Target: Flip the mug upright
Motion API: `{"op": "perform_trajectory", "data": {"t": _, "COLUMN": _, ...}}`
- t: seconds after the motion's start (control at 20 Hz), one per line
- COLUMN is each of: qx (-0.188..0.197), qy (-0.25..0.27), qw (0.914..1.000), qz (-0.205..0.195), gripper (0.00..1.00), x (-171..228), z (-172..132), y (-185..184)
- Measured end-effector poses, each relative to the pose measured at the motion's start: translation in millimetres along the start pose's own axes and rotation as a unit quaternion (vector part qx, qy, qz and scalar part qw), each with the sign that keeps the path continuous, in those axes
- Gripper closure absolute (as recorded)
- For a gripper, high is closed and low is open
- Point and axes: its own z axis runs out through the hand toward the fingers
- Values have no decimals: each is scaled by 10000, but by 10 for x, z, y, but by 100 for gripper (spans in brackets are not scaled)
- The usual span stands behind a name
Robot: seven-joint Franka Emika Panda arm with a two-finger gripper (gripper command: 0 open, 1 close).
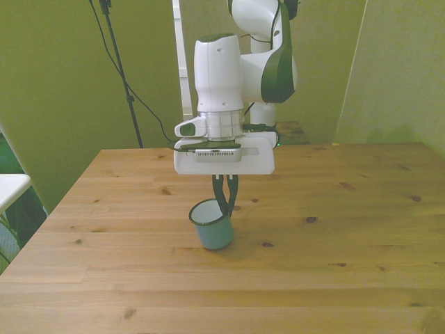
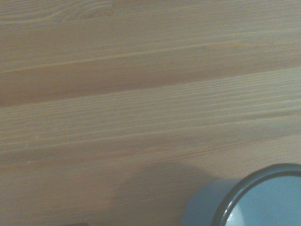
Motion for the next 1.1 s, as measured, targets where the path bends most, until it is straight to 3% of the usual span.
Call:
{"op": "perform_trajectory", "data": {"t": 0.75, "qx": -15, "qy": -10, "qw": 10000, "qz": 18, "gripper": 0, "x": 15, "z": 14, "y": -7}}
{"op": "perform_trajectory", "data": {"t": 1.1, "qx": 106, "qy": -7, "qw": 9999, "qz": -3, "gripper": 0, "x": -27, "z": -231, "y": -10}}
